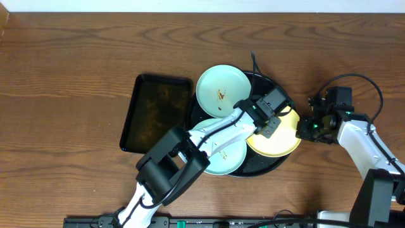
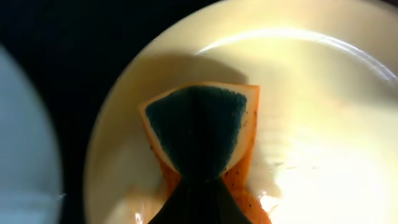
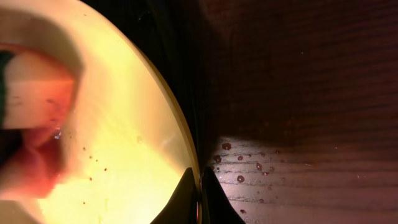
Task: Clean dirty plates on tray and stack at the side
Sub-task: 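Scrub the yellow plate with the sponge held in the left gripper, then move the sponge back over the black rectangular tray with left gripper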
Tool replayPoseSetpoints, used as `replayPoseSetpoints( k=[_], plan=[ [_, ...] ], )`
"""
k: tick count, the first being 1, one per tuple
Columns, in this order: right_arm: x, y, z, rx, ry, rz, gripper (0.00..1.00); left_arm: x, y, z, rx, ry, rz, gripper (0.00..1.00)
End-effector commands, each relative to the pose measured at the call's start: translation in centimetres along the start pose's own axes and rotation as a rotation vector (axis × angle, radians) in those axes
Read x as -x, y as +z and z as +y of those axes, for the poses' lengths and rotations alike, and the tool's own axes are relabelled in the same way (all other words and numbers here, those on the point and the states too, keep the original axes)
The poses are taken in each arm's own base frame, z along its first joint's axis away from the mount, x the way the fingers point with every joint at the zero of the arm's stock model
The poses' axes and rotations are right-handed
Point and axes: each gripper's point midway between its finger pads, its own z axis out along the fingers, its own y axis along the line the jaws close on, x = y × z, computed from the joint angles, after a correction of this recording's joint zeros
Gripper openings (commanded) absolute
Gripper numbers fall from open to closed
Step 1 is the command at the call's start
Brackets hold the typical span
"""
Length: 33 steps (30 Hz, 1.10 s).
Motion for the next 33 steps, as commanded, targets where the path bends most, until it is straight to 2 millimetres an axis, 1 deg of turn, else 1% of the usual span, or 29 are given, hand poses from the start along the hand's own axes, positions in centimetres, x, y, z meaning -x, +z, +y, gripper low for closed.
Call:
replayPoseSetpoints(
  k=[1,3,6,7,8,10,11,13,15,18,21,26,31,32,33],
  plan=[
    [-0.4,0.1,-2.3,-0.107,0.024,0.009,0.01,-0.4,-0.4,3.0,0.093,-0.012,0.025,0.08],
    [-0.4,0.1,-2.3,-0.106,0.024,0.009,0.01,0.2,-1.6,2.9,0.087,-0.013,0.002,0.08],
    [-0.4,0.1,-2.3,-0.106,0.024,0.008,0.02,1.3,-4.3,1.2,0.0,-0.013,-0.033,0.08],
    [-0.3,0.1,-2.3,-0.106,0.024,0.007,0.05,1.6,-5.4,0.6,-0.033,-0.012,-0.046,0.08],
    [-0.3,0.1,-2.3,-0.106,0.023,0.005,0.11,2.0,-6.4,0.3,-0.053,-0.013,-0.06,0.08],
    [-0.2,0.1,-2.3,-0.104,0.022,0.0,0.26,2.5,-8.4,0.3,-0.061,-0.014,-0.088,0.08],
    [-0.1,0.1,-2.2,-0.103,0.022,-0.003,0.3,2.6,-9.3,0.3,-0.062,-0.015,-0.096,0.08],
    [0.1,0.1,-2.2,-0.1,0.021,-0.01,0.31,2.7,-10.9,0.7,-0.06,-0.02,-0.105,0.08],
    [0.3,0.1,-2.1,-0.098,0.02,-0.017,0.32,2.3,-12.1,1.3,-0.052,-0.03,-0.097,0.08],
    [0.5,0.2,-1.7,-0.074,0.018,-0.025,0.33,1.4,-13.5,3.0,-0.028,-0.058,-0.063,0.08],
    [0.7,0.2,-1.2,-0.043,0.015,-0.032,0.31,0.2,-14.5,5.2,0.002,-0.11,-0.017,0.08],
    [0.5,0.3,-1.2,-0.041,0.019,-0.027,0.17,-1.4,-15.9,9.9,0.06,-0.266,0.038,0.07],
    [-0.2,0.6,-1.3,-0.043,0.023,-0.01,0.11,-3.1,-17.2,15.3,0.122,-0.451,0.076,0.07],
    [-0.4,0.7,-1.4,-0.043,0.024,-0.006,0.09,-3.4,-17.5,16.2,0.133,-0.48,0.081,0.08],
    [-0.5,0.8,-1.4,-0.043,0.024,-0.004,0.04,-3.8,-17.6,17.2,0.144,-0.508,0.088,0.07]
  ],
)
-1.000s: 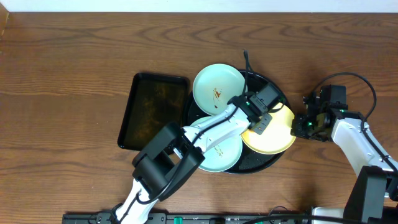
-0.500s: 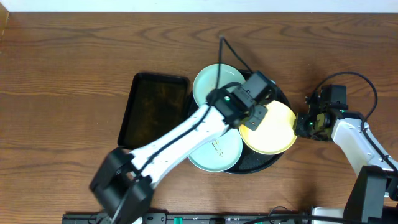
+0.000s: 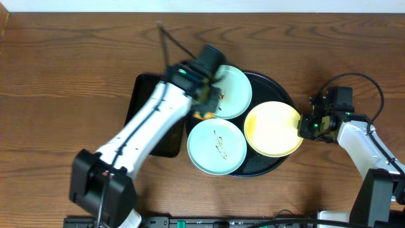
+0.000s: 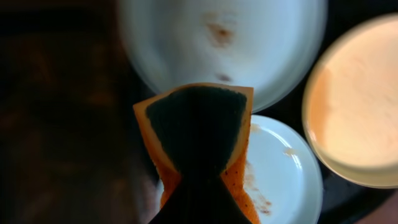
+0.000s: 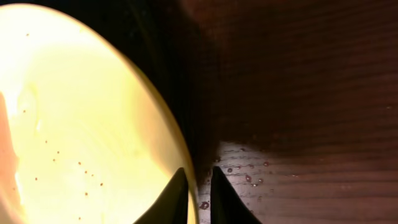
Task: Clean dirty plates on tray and stack at the side
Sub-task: 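Move the sponge back over the black rectangular tray with left gripper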
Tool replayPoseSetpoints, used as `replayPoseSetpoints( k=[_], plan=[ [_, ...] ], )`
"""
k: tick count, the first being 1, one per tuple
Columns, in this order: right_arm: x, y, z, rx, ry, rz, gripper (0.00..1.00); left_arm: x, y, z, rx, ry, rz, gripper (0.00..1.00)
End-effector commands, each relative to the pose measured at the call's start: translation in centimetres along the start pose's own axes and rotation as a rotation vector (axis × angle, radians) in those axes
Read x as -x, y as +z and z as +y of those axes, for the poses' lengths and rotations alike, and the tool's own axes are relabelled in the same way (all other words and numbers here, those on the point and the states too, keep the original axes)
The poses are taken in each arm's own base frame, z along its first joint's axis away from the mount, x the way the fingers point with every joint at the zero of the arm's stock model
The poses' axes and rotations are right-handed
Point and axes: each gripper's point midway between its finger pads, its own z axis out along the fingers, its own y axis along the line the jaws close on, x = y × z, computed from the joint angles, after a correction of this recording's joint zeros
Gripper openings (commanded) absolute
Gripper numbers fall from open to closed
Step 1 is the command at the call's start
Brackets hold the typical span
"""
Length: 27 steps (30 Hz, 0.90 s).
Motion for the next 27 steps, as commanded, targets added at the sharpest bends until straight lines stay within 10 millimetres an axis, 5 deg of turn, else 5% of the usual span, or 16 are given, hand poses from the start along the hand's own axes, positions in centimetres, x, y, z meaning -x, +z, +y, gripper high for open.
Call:
replayPoseSetpoints(
  k=[1,9,16,27],
  plan=[
    [-1.4,0.6,-1.1,-0.032,0.029,0.036,0.01,0.8,-1.5,3.3,0.024,-0.124,-0.024,0.08],
    [-0.2,-0.1,-1.0,-0.036,0.022,-0.005,0.01,0.1,-2.0,10.3,0.089,-0.3,0.025,0.08],
    [4.8,-5.8,-0.9,-0.104,-0.009,-0.215,0.01,-0.6,-2.5,14.3,0.115,-0.412,0.047,0.07],
    [6.7,-11.9,0.7,-0.387,-0.221,-0.431,0.01,-0.7,-2.8,16.0,0.062,-0.492,0.046,0.08]
  ],
)
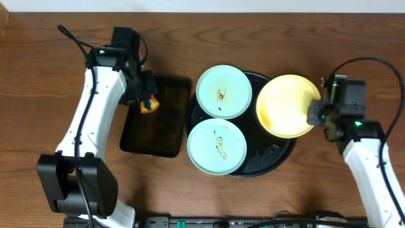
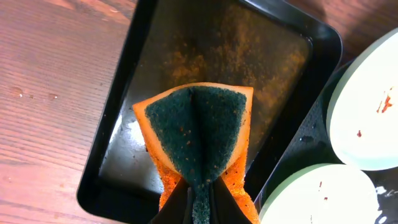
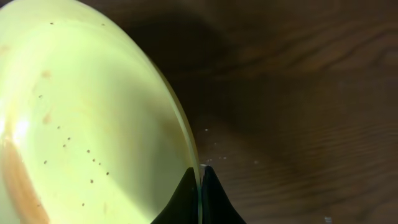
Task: Clean dirty plates on tray and stack at the side
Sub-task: 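Move the sponge back over the black rectangular tray with left gripper, then lift the yellow plate with right gripper and place it right of tray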
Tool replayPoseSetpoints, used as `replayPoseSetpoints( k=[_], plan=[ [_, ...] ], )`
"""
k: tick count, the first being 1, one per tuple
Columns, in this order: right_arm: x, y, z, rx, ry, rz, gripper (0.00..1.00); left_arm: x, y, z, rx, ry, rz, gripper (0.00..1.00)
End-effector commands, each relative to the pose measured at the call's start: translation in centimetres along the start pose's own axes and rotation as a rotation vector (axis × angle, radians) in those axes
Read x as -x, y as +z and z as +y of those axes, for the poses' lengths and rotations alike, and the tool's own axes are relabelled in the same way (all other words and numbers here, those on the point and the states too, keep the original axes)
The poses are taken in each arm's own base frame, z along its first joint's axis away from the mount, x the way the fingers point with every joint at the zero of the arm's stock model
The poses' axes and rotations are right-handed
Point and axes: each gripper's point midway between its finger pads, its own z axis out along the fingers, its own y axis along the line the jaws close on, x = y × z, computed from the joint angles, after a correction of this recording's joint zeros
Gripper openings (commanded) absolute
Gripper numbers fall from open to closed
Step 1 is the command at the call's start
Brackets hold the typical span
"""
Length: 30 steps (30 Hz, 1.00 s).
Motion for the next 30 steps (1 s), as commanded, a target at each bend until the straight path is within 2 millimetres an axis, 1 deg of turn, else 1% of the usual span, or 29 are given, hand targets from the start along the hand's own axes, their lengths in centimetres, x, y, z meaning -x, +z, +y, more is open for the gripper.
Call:
replayPoseSetpoints(
  k=[1,3,6,7,8,12,15,17,22,27,30],
  plan=[
    [1.5,-1.7,-1.3,-0.215,-0.114,-0.072,0.01,0.1,-0.8,-0.3,-0.026,-0.011,-0.015,0.07],
    [1.9,-2.5,-1.0,-0.309,-0.168,-0.108,0.01,0.1,-0.8,-0.3,-0.026,-0.011,-0.015,0.07],
    [2.7,-4.3,-0.5,-0.46,-0.247,-0.179,0.01,0.1,-0.8,-0.3,-0.026,-0.011,-0.015,0.07],
    [3.2,-5.0,0.1,-0.495,-0.269,-0.214,0.01,0.1,-0.8,-0.3,-0.026,-0.011,-0.015,0.08],
    [3.6,-5.9,1.1,-0.521,-0.295,-0.259,0.01,0.1,-0.8,-0.3,-0.026,-0.011,-0.015,0.07],
    [4.1,-7.5,3.5,-0.545,-0.35,-0.343,0.01,0.1,-0.8,-0.3,-0.026,-0.012,-0.015,0.07],
    [4.0,-8.0,4.7,-0.543,-0.377,-0.368,0.01,0.1,-0.8,-0.3,-0.026,-0.012,-0.015,0.07],
    [4.0,-8.1,5.0,-0.544,-0.385,-0.375,0.01,0.1,-0.8,-0.3,-0.026,-0.012,-0.015,0.08],
    [4.3,-8.8,4.3,-0.602,-0.378,-0.393,0.01,0.1,-0.8,-0.3,-0.026,-0.012,-0.015,0.07],
    [4.3,-8.7,4.4,-0.596,-0.377,-0.393,0.01,0.1,-0.8,-0.3,-0.026,-0.012,-0.015,0.07],
    [4.2,-8.4,4.6,-0.567,-0.344,-0.396,0.01,0.1,-0.8,-0.3,-0.026,-0.012,-0.015,0.07]
  ],
)
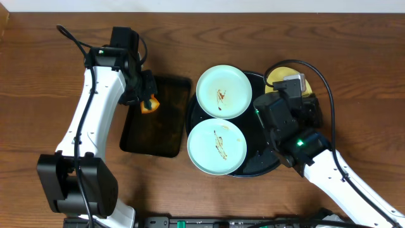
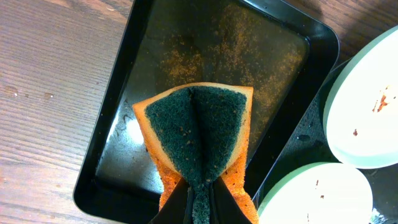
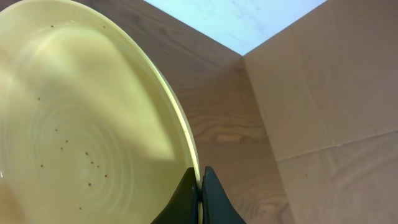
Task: Clean dirty plates on tray and stack at the side
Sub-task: 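Lift the yellow plate with right gripper and place it right of tray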
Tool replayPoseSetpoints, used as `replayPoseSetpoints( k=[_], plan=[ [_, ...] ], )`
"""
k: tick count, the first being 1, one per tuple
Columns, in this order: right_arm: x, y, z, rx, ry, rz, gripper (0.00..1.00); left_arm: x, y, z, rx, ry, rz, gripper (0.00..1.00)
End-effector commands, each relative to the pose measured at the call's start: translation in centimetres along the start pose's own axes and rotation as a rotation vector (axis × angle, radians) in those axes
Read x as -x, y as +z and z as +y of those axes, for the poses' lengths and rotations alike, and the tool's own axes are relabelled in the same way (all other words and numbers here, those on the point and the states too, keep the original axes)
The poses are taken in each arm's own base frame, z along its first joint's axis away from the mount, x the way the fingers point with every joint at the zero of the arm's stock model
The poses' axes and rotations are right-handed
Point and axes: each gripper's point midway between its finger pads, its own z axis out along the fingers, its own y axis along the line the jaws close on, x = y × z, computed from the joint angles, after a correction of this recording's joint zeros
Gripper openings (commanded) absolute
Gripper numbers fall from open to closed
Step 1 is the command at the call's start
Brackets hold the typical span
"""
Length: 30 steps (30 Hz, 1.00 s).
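My right gripper [image 3: 200,177] is shut on the rim of the yellow plate [image 3: 81,130], held tilted up above the right side of the round black tray [image 1: 266,161]; overhead only a sliver of the yellow plate [image 1: 286,75] shows behind the arm. Two pale green plates with brown food marks lie on the tray, one at the back [image 1: 223,91] and one in front [image 1: 217,145]. My left gripper [image 2: 199,190] is shut on a folded orange-and-green sponge [image 2: 198,127] above the rectangular black pan [image 2: 186,68].
The rectangular pan [image 1: 155,114] with brown residue sits left of the round tray. A cardboard surface [image 3: 329,81] and a white strip show beyond the table's far edge in the right wrist view. Bare wooden table [image 1: 354,50] lies around.
My right arm has swung over the tray and tipped the yellow plate steeply up, so it is nearly hidden overhead. The left gripper and sponge stay over the pan.
First my left gripper pressed the sponge on the yellow plate while the right held its rim on the tray. Then the sponge was over the green plates, and after that over the pan. The right gripper had the plate lifted at the tray's right edge, and now has it tilted upright.
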Motion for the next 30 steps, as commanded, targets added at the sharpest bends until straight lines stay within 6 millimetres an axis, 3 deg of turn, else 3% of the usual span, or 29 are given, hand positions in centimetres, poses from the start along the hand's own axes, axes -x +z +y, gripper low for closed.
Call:
replayPoseSetpoints(
  k=[1,4,7,12,14,23,26,30],
  plan=[
    [0.7,-0.3,-0.2,0.014,0.075,-0.013,0.01,0.1,-0.8,-0.2,-0.017,-0.009,-0.018,0.07],
    [0.0,0.3,1.9,0.16,0.136,0.032,0.01,0.1,-0.8,-0.2,-0.017,-0.009,-0.018,0.08],
    [-0.8,1.4,1.9,0.203,0.239,0.089,0.01,0.1,-0.8,-0.2,-0.017,-0.009,-0.017,0.08],
    [-1.9,4.4,-1.5,0.15,0.357,0.17,0.01,0.1,-0.8,-0.2,-0.017,-0.009,-0.017,0.08],
    [-3.9,6.6,-4.0,0.106,0.471,0.248,0.01,0.1,-0.8,-0.2,-0.017,-0.009,-0.017,0.07],
    [-11.2,11.2,-9.1,0.055,0.9,0.481,0.01,0.1,-0.8,-0.2,-0.017,-0.009,-0.017,0.07],
    [-13.3,12.5,-9.7,0.052,0.995,0.543,0.01,0.1,-0.8,-0.2,-0.017,-0.009,-0.017,0.07],
    [-15.6,15.3,-9.0,0.095,1.072,0.603,0.01,0.1,-0.8,-0.2,-0.017,-0.009,-0.017,0.08]
  ],
)
